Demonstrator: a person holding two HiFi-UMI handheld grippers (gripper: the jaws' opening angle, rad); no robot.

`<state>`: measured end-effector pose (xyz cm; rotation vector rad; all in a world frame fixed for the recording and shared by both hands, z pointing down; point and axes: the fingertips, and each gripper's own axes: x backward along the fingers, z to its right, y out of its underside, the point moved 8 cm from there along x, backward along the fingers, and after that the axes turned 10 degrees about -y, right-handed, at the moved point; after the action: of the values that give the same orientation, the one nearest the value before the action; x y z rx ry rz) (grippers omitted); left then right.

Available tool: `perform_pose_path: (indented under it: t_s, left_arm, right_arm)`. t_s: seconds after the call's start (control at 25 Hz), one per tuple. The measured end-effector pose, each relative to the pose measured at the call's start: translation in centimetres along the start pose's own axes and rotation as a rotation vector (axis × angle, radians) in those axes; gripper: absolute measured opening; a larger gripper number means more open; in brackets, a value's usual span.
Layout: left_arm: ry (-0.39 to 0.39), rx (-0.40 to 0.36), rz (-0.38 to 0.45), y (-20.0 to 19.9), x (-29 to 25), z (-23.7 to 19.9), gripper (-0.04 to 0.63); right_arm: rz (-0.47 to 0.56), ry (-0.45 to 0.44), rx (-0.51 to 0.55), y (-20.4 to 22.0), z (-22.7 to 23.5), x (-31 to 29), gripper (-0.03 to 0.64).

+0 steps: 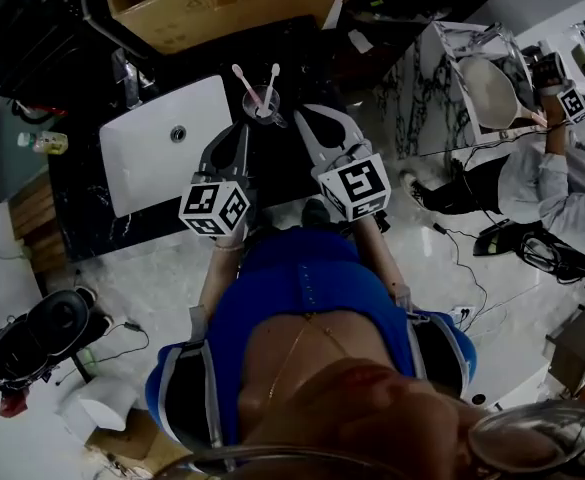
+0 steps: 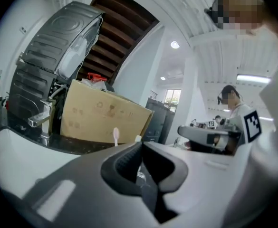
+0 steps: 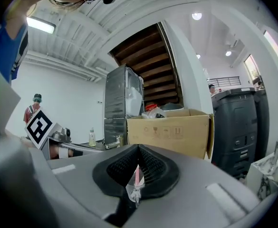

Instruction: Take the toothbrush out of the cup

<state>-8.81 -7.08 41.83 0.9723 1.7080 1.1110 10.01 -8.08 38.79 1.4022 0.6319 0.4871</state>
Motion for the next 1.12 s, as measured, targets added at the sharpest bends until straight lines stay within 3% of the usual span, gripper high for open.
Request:
perform_pose_path:
  t_s: [0.28,0.48,0.84,1.12]
  left_arm:
    - [0.156,-0.028,-0.044,-0.8,-0.7,-2.6,0.003]
    - [0.233,-0.074,-0.064,-1.0,-1.4,-3.9,0.003]
    - [0.285,-0.077,-0.109,-0.4,-2.9,-4.3,0.011]
    - [0.263,-0.080,-0.122,-0.3,-4.6,-5.0,0.016]
  right_arm:
    - [-0.004,0.089,-0.024,-0.3,-2.3,-2.6,0.002]
    - [0.002,0.128,-0.107,0.4,-3.8,-2.7,0.002]
    - [-0.009,0.220,-0.117,1.0,-4.4,-1.8,0.002]
    - [-0.020,0.224,-0.112,1.3,-3.3,-2.8,0.002]
